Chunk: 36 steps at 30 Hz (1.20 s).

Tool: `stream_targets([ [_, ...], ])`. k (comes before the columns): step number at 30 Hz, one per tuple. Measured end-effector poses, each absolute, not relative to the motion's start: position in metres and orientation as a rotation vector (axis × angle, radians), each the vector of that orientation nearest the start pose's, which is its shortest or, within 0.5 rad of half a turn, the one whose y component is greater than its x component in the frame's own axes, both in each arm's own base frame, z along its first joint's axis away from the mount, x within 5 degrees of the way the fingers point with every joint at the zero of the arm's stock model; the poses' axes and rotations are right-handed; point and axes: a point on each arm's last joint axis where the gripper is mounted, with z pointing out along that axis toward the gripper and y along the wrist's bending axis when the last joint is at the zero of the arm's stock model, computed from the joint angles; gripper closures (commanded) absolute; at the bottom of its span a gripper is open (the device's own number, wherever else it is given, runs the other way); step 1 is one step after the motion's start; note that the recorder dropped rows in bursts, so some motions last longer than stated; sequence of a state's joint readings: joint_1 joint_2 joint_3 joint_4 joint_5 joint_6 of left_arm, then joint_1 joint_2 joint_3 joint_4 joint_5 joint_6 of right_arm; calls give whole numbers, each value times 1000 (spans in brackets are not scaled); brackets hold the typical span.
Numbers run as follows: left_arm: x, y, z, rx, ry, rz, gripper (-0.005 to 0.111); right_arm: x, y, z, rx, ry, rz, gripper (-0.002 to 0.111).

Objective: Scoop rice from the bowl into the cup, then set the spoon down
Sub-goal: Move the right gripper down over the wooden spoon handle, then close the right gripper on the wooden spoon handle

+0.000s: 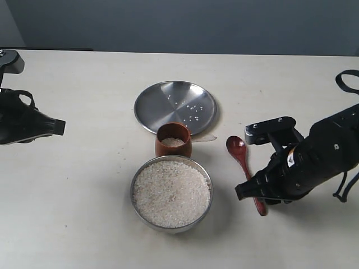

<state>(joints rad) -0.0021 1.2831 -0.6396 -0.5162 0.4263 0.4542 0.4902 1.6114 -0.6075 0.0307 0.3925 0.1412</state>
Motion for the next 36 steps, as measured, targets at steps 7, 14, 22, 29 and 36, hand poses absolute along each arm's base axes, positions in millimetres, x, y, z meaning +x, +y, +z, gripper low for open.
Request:
stream_targets([
  [7, 234, -19, 219, 59, 2494, -267, 106, 207, 124, 127, -461, 2841, 184, 74],
  [14, 234, -19, 219, 60, 2496, -268, 106, 203, 140, 127, -486, 2791, 223, 74],
  [22, 234, -19, 219, 61, 2500, -271, 106, 205, 138, 127, -468, 2785, 178, 74],
  [29, 234, -19, 219, 61, 2500, -272, 106, 205, 137, 127, -473, 2780, 165, 74],
  [36, 234, -19, 219, 61, 2500, -272, 106, 206, 133, 126, -486, 2782, 107, 74],
])
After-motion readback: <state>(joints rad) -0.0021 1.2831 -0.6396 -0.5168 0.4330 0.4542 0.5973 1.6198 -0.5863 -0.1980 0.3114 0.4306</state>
